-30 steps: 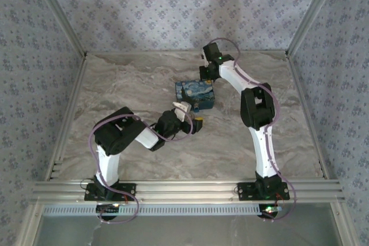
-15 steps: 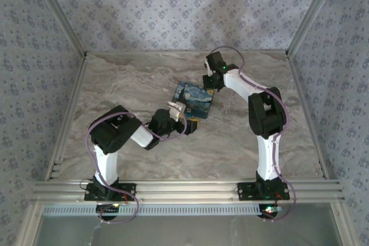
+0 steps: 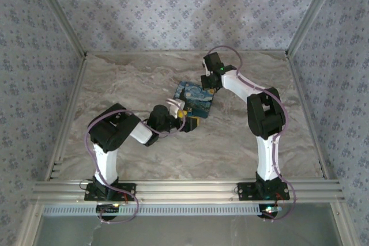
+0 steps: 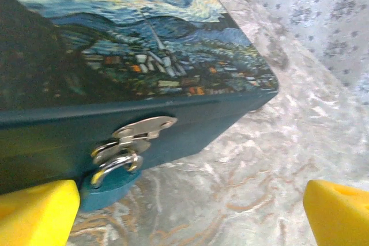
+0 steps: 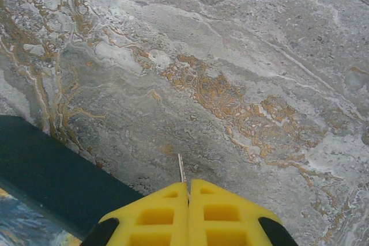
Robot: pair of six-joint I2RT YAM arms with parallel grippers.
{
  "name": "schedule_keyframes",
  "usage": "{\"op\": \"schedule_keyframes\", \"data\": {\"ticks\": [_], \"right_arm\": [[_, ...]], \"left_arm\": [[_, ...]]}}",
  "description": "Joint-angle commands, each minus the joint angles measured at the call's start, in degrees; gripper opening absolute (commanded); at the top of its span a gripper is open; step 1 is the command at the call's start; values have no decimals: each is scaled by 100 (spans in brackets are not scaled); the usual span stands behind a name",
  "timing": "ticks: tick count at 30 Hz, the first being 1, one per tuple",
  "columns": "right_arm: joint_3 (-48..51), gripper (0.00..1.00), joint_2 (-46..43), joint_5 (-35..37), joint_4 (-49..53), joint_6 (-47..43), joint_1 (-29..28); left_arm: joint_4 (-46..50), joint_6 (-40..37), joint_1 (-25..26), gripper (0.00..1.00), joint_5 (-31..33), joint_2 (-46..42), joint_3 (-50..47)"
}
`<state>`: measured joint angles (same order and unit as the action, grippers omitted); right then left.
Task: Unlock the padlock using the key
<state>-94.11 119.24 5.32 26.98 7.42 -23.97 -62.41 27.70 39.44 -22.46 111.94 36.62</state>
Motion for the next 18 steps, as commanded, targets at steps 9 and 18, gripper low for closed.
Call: {"op": "schedule_keyframes", "data": {"ticks": [9, 18], "right_arm": [[180, 0, 209, -396, 393, -92, -409], [287, 0, 160, -352, 253, -92, -421]], "left_arm": [[56, 163, -19, 99, -182, -43, 211], [487, -386, 157, 98, 180, -68, 227]]}}
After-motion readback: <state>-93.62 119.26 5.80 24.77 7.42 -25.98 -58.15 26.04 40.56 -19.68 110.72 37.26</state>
